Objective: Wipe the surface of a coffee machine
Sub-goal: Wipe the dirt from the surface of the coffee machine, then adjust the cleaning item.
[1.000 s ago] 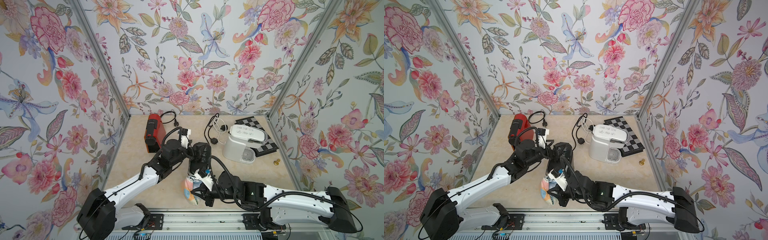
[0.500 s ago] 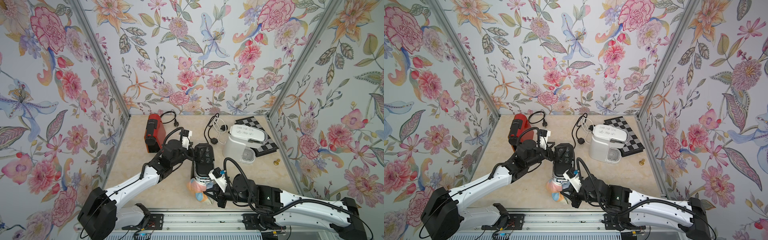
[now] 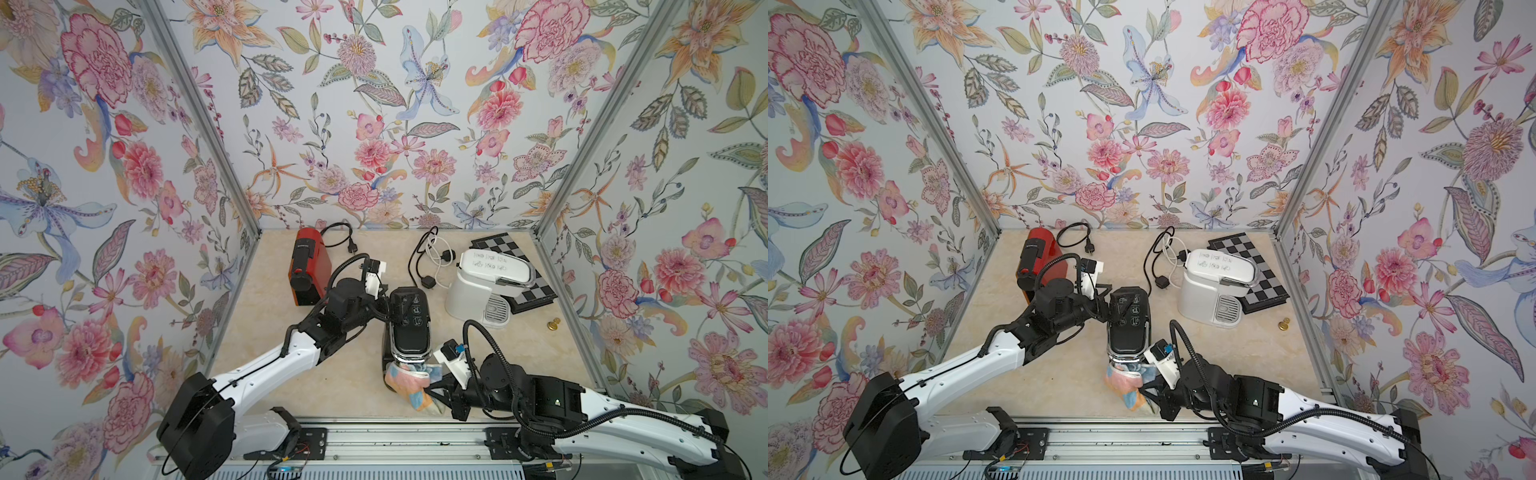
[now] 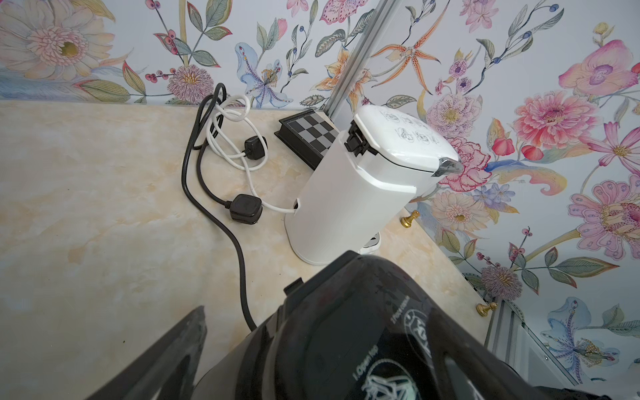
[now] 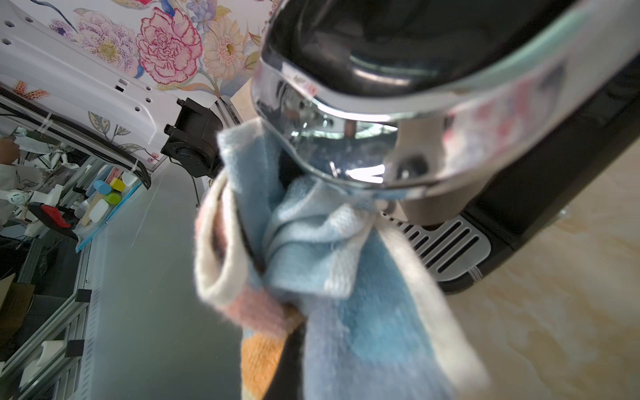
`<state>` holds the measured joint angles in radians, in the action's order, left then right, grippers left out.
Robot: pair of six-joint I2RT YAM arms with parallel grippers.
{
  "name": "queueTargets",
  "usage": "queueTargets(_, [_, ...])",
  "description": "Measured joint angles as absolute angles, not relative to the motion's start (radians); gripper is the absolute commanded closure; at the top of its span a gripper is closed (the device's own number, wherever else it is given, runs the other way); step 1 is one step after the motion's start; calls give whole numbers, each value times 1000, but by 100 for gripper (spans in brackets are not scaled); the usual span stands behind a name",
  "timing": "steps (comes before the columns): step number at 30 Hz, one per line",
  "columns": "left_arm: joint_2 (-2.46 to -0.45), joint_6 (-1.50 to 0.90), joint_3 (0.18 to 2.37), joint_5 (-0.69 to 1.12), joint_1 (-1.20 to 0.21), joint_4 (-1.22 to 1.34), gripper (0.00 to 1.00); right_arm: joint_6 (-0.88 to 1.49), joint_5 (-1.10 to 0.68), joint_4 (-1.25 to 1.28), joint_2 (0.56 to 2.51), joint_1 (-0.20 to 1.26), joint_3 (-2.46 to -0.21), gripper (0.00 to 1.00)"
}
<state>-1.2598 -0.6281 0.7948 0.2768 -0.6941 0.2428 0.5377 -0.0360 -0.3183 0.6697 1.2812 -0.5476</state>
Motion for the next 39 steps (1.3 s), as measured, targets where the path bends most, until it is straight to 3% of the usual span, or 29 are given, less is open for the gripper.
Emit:
queueTargets(10, [-1172,-583,804,235,-675,92,1,478,-158,-329,803,1303,-596,100])
queueTargets(19, [-894,-517,804,257,-612,-7,1,449,-353,-253,831,1269,-723,100])
queueTargets(29, [-746,-452,801,448,-609,20,1,542,-564,-60,914,1012,-876,100])
queueTargets(39, [-700,-453,784,539,-609,75,1,593,-614,46,1000,865,-936,100])
